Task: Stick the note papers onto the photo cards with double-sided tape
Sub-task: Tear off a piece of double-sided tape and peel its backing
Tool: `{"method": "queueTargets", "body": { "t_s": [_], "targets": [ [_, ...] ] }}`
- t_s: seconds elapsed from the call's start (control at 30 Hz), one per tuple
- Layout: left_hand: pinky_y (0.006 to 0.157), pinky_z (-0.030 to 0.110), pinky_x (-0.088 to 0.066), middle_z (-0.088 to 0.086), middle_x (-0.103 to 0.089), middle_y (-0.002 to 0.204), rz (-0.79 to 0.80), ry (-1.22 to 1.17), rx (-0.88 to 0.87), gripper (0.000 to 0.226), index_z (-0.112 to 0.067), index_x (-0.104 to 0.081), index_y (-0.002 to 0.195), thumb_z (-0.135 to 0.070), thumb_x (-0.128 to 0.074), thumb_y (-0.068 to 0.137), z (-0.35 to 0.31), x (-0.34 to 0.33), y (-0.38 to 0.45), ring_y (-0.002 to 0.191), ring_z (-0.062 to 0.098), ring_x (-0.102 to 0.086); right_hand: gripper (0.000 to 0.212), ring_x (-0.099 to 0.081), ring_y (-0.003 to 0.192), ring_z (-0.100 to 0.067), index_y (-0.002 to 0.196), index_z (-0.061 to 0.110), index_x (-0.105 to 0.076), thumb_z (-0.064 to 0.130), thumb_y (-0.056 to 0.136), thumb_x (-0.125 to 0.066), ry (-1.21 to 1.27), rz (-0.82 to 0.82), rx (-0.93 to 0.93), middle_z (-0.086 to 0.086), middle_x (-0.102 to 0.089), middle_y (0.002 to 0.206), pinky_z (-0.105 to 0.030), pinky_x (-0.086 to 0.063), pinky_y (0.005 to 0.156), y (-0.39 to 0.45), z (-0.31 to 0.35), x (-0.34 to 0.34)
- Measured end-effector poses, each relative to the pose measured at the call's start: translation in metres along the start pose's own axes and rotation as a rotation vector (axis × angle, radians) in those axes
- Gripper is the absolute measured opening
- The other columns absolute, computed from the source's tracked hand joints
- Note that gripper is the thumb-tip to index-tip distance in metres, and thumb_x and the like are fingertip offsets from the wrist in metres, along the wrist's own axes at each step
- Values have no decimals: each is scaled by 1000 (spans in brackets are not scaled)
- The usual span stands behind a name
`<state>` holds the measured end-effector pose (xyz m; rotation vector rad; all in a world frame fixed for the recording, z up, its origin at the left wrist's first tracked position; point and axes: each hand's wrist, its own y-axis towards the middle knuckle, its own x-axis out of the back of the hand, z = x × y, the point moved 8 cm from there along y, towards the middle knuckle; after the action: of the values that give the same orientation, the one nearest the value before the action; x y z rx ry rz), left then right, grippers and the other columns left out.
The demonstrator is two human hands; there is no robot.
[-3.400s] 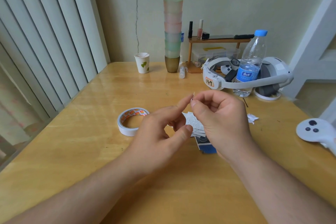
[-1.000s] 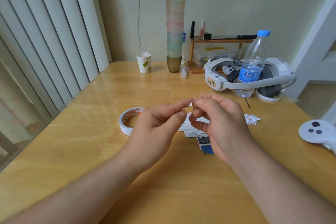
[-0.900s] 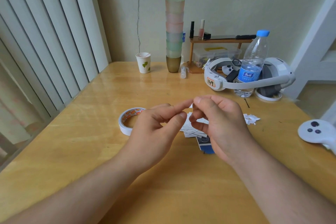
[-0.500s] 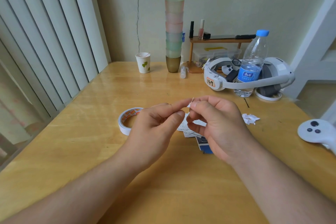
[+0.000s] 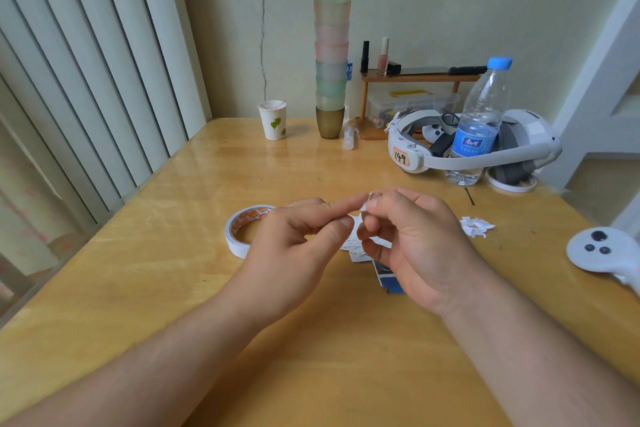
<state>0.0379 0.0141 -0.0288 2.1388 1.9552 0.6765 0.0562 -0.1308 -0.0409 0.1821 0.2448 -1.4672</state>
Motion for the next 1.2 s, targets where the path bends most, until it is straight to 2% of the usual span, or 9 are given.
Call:
{"method": "queueTargets", "body": {
  "t_s": [0.07, 0.17, 0.27, 0.4, 0.53, 0.7, 0.8, 1.07, 1.2],
  "targets": [
    [71, 11, -40, -16, -53, 68, 22, -138, 87, 31, -33, -80, 115, -10, -65, 101, 5, -4, 0, 71, 3, -49, 28, -54, 65, -16, 66, 18, -68, 7, 91, -62, 46, 15, -36, -3, -53, 64, -34, -45, 71, 0, -3, -2],
    [83, 25, -45, -8, -53, 72, 57, -340, 201, 29, -29, -82, 115, -19, -64, 94, 13, -11, -1, 77, 13, -45, 33, -53, 64, -15, 63, 20, -69, 7, 92, -60, 99, 23, -67, -2, -54, 65, -32, -43, 67, 1, -7, -5],
    [81, 26, -48, -6, -50, 72, 69, -436, 240, 30, -25, -81, 117, -17, -62, 96, 17, -16, -1, 74, 13, -44, 32, -54, 62, -14, 64, 19, -70, 7, 93, -60, 142, 19, -87, -2, -55, 66, -33, -41, 67, 0, -9, -6],
    [79, 20, -47, -14, -57, 70, 53, -356, 185, 29, -31, -81, 116, -22, -64, 95, 11, -11, 0, 75, 11, -46, 31, -56, 64, -16, 65, 17, -70, 9, 93, -62, 100, 32, -58, -4, -57, 67, -36, -45, 68, -1, -3, -7],
    [70, 7, -41, -17, -54, 67, 34, -159, 103, 35, -33, -78, 116, -7, -59, 103, 3, -6, -1, 69, -1, -50, 26, -57, 64, -18, 67, 18, -72, 12, 92, -66, 51, -14, -44, -4, -57, 67, -40, -48, 73, 0, -2, -1],
    [69, 13, -39, -1, -46, 74, 35, -44, 36, 30, -46, -77, 117, -24, -64, 101, 3, -2, 0, 72, 3, -47, 20, -59, 67, -16, 72, 16, -72, 10, 90, -68, -1, -19, -19, -3, -57, 66, -38, -51, 74, 0, 0, 1],
    [70, 16, -39, -5, -47, 73, 24, 22, 24, 32, -50, -75, 118, -33, -61, 94, 8, 0, 2, 72, 4, -48, 18, -58, 68, -15, 74, 13, -70, 7, 90, -67, -32, -31, 0, -3, -56, 65, -39, -52, 75, 1, 1, 2],
    [71, 11, -37, -22, -48, 64, -4, 200, -81, 33, -44, -72, 122, -28, -61, 95, -1, 1, 0, 70, 1, -51, 14, -57, 67, -12, 80, 10, -66, 5, 92, -62, -119, -41, 55, 0, -53, 63, -38, -51, 77, 4, 0, 3],
    [69, 11, -38, -13, -48, 69, 1, 25, 20, 30, -43, -76, 119, -24, -65, 99, 4, -1, 1, 69, 0, -49, 16, -58, 68, -10, 80, 14, -65, 8, 95, -61, -80, 7, 54, 0, -52, 67, -36, -49, 73, 5, -1, 0]
  ]
}}
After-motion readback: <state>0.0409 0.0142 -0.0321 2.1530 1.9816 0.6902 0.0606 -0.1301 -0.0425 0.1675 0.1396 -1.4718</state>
